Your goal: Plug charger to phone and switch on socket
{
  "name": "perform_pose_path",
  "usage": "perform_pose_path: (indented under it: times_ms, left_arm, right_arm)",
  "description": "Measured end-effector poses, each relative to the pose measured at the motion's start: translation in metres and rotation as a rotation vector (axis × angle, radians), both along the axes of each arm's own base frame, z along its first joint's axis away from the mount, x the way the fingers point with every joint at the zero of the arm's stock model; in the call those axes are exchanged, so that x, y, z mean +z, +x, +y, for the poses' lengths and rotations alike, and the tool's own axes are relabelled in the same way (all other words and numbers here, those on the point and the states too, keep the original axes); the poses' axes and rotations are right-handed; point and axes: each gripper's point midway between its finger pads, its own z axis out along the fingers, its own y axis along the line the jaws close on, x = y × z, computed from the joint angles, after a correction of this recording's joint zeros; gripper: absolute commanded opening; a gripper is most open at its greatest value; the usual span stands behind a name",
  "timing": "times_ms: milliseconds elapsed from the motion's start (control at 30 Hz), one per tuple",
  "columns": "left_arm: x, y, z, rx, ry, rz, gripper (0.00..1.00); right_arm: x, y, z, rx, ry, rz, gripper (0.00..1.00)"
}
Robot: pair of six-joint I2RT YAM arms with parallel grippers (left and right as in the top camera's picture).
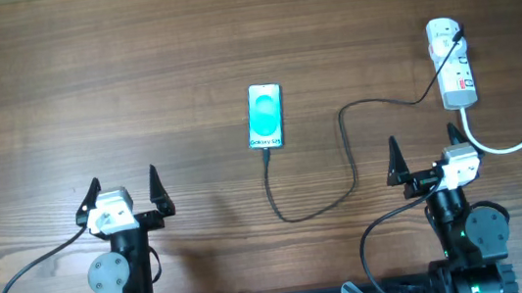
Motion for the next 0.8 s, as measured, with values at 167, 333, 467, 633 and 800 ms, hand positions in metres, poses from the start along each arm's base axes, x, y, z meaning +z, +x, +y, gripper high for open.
perform_pose_path:
  times_ms: [167, 333, 467, 633, 800]
  left_arm:
    - [-0.0001, 0.0001, -0.0007, -0.006, 0.027, 0.003, 1.00]
    - [-0.0001, 0.0001, -0.0007, -0.007, 0.039, 0.004, 1.00]
    - [-0.0001, 0.0001, -0.0007, -0.006, 0.032, 0.003, 1.00]
    - [-0.0001, 0.0001, -0.0007, -0.004, 0.008, 0.001, 1.00]
    - [-0.0001, 0.0001, -0.0007, -0.004, -0.003, 0.000, 1.00]
  right_arm:
    - [0.0000, 0.0000, 0.0000, 0.000, 0.000, 0.000, 1.00]
    - [0.0000, 0.0000, 0.0000, 0.000, 0.000, 0.000, 1.00]
    - [0.0000, 0.0000, 0.0000, 0.000, 0.000, 0.000, 1.00]
    - [0.0000, 0.0000, 0.0000, 0.000, 0.000, 0.000, 1.00]
    - [0.0000, 0.0000, 0.0000, 0.000, 0.000, 0.000, 1.00]
